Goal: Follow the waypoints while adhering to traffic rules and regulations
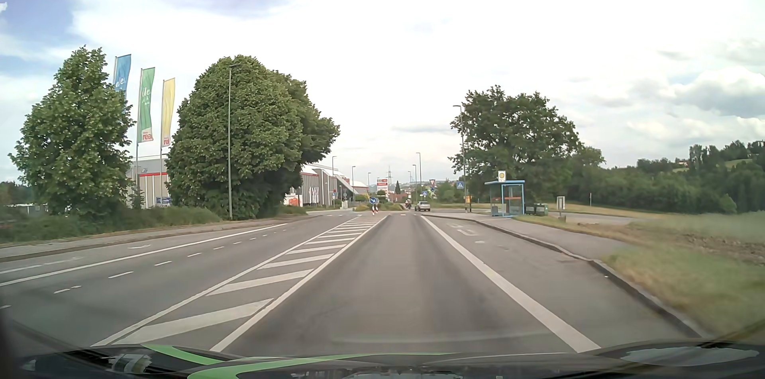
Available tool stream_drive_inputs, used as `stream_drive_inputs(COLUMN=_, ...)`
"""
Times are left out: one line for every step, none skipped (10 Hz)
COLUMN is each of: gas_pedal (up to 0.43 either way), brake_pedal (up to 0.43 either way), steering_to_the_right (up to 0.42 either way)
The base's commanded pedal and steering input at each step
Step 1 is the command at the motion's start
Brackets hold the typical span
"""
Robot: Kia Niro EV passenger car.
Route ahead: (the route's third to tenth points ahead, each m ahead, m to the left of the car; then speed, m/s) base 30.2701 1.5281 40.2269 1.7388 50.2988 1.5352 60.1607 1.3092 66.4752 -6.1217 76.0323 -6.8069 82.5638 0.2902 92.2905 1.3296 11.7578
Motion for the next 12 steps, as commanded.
stream_drive_inputs(gas_pedal=0.0, brake_pedal=0.232, steering_to_the_right=0.002)
stream_drive_inputs(gas_pedal=0.0, brake_pedal=0.244, steering_to_the_right=0.002)
stream_drive_inputs(gas_pedal=0.0, brake_pedal=0.244, steering_to_the_right=0.002)
stream_drive_inputs(gas_pedal=0.0, brake_pedal=0.244, steering_to_the_right=0.001)
stream_drive_inputs(gas_pedal=0.0, brake_pedal=0.244, steering_to_the_right=0.001)
stream_drive_inputs(gas_pedal=0.0, brake_pedal=0.238, steering_to_the_right=0.001)
stream_drive_inputs(gas_pedal=0.0, brake_pedal=0.238, steering_to_the_right=0.0)
stream_drive_inputs(gas_pedal=0.0, brake_pedal=0.244, steering_to_the_right=0.0)
stream_drive_inputs(gas_pedal=0.0, brake_pedal=0.244, steering_to_the_right=0.0)
stream_drive_inputs(gas_pedal=0.0, brake_pedal=0.244, steering_to_the_right=0.0)
stream_drive_inputs(gas_pedal=0.0, brake_pedal=0.244, steering_to_the_right=-0.001)
stream_drive_inputs(gas_pedal=0.0, brake_pedal=0.238, steering_to_the_right=-0.001)
